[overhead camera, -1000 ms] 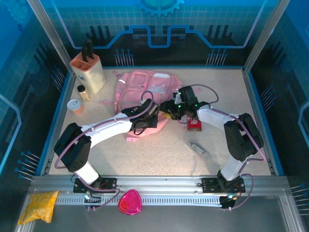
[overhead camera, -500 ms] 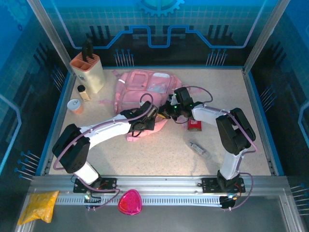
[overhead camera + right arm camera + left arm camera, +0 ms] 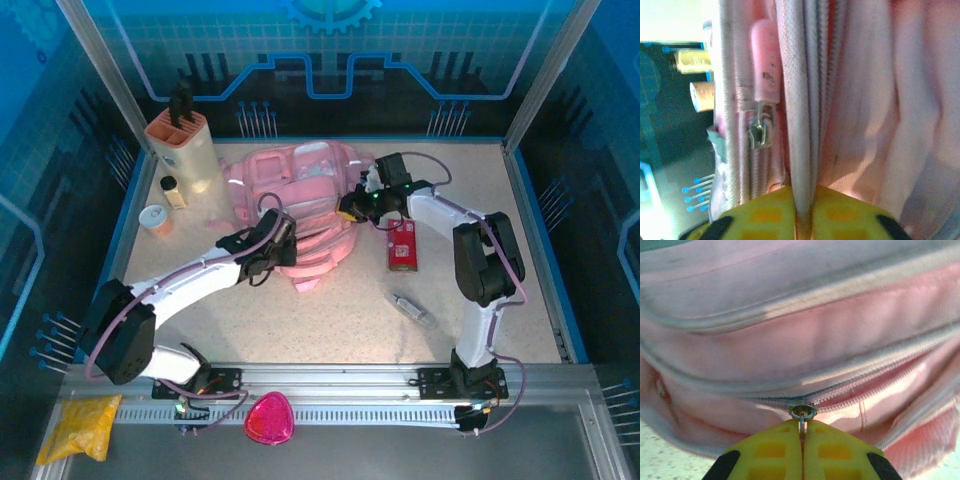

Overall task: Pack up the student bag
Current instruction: Unzip the student bag at the center of the table.

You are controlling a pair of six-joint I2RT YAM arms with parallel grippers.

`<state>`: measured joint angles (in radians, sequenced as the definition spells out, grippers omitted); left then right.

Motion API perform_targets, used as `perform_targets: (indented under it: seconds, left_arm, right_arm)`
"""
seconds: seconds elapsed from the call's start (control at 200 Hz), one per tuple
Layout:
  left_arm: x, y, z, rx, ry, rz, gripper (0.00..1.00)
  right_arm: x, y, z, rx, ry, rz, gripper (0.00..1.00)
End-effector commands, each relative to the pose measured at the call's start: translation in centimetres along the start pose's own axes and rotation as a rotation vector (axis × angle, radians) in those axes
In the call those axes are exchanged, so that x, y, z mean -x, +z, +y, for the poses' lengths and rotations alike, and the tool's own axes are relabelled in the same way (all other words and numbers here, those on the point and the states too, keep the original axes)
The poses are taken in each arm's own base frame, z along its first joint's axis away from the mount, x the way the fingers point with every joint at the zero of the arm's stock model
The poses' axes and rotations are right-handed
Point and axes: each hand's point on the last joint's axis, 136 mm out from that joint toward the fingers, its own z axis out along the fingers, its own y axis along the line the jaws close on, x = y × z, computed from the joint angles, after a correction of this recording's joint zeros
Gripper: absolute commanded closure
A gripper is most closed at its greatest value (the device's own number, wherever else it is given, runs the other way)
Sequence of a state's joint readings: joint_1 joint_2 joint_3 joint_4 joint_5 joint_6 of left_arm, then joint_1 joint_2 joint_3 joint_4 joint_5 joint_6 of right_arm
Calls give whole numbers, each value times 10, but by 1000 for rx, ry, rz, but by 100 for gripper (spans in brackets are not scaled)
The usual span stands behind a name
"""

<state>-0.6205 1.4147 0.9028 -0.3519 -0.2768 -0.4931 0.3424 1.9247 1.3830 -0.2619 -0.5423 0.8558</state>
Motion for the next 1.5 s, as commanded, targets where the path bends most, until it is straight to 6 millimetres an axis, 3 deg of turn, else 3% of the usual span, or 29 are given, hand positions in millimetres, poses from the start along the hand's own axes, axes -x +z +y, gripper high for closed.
perform_targets:
  seconds: [0.0, 0.06, 0.215, 0.36, 0.465, 0.685, 0.885, 1.036, 1.326, 1.496]
  left_arm:
    - [-12, 1, -32, -67, 43, 74, 100]
    - [-7, 5, -42, -70, 45, 75, 100]
    - [3, 6, -71, -124, 58, 49, 100]
    - [1, 7, -87, -155, 72, 57, 100]
    - [0, 5, -94, -166, 85, 56, 100]
    - [0, -3, -99, -185, 90, 40, 100]
    - [0, -4, -98, -185, 100, 35, 100]
    - [-5, -5, -82, -126, 135, 35, 100]
    - [-28, -7, -5, 115, 162, 23, 100]
    - [-20, -8, 28, 145, 92, -26, 100]
  right_arm:
    - [23, -16, 6, -1, -56, -78, 69]
    - [10, -22, 8, -3, -60, -67, 59]
    - [-32, -36, 10, 13, -36, -39, 47]
    - [-70, -24, 20, 73, 8, 12, 42]
    - [-79, -7, 24, 98, 54, 22, 41]
    - [-87, 21, 17, 41, 94, 10, 49]
    - [-77, 24, 14, 11, 88, -38, 76]
    - [-68, 16, 14, -15, 52, -63, 100]
    - [-58, -17, 31, 68, 57, -79, 100]
    - [-62, -25, 32, 137, 84, -36, 100]
